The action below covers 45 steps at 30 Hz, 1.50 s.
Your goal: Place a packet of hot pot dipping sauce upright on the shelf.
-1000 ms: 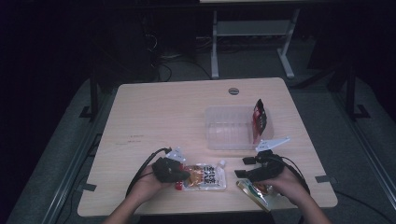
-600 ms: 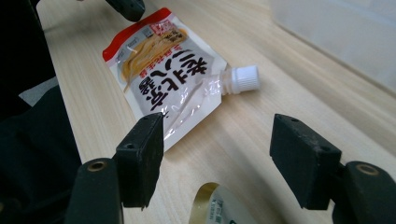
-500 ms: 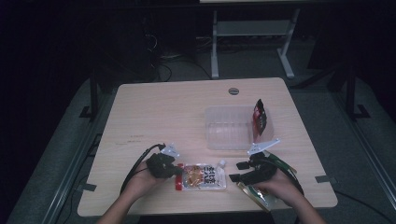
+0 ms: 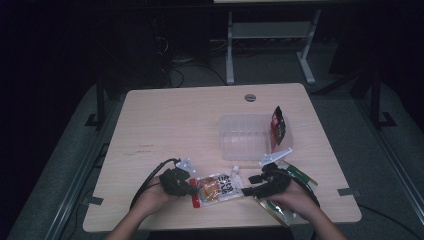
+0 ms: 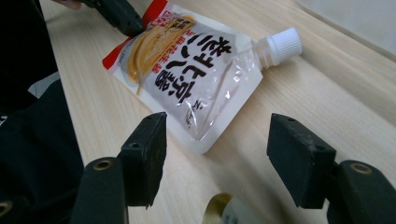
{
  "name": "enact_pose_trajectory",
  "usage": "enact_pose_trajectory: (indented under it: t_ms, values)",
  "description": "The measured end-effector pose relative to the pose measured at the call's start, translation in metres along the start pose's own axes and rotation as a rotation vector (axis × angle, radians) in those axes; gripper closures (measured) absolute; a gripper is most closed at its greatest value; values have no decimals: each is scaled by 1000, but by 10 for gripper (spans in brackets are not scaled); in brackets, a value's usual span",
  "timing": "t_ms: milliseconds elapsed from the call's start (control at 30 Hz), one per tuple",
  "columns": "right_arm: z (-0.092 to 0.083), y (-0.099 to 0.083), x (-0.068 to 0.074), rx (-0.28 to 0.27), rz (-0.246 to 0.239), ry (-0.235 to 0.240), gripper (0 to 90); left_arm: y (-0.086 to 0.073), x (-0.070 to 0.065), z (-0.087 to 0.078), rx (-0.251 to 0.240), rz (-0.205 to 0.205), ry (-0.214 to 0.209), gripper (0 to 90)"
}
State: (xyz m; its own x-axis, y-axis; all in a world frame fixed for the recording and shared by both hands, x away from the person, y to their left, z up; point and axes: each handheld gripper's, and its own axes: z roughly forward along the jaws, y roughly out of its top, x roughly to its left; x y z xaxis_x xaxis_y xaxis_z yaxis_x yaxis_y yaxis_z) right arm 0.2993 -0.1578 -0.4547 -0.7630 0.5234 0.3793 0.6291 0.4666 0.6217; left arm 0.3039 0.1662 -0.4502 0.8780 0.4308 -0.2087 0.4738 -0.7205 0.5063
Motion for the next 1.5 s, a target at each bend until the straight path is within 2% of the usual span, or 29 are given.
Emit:
enact_pose_trajectory:
  t_ms: [67,300,467,533,667,833,967,1100,1167,1267,1300,1500]
  values:
    - [4,3,-2,1,5,2,384,-1,1,0,-7,-12,-8,899]
    - [12,15,-4,17,8,7,418,-1,0,0,-3,-10,-3,900]
    - [23,23,-5,64,18,13,451,-1,-1,0,-4,-10,4,900]
    - [27,25,-5,84,17,-5,465,-1,-2,0,-4,-8,8,900]
    - [24,23,-9,101,41,-7,487,-1,0,0,-12,-18,-2,900]
    - [26,24,-7,112,44,27,521,-2,0,0,-12,-19,-3,900]
    - [27,24,-8,112,53,34,557,-2,1,0,-17,-27,-7,900]
    - [30,23,-11,103,76,79,615,-3,1,1,-28,-33,-12,900]
    - [31,23,-12,107,72,88,639,-3,1,1,-32,-33,-13,900]
    - [35,24,-12,107,70,133,677,-4,1,0,-40,-34,-14,900]
    - [35,25,-12,108,63,130,701,-5,1,1,-47,-41,-13,900]
    - [31,28,-13,62,45,193,830,-7,1,0,-56,-39,-10,900]
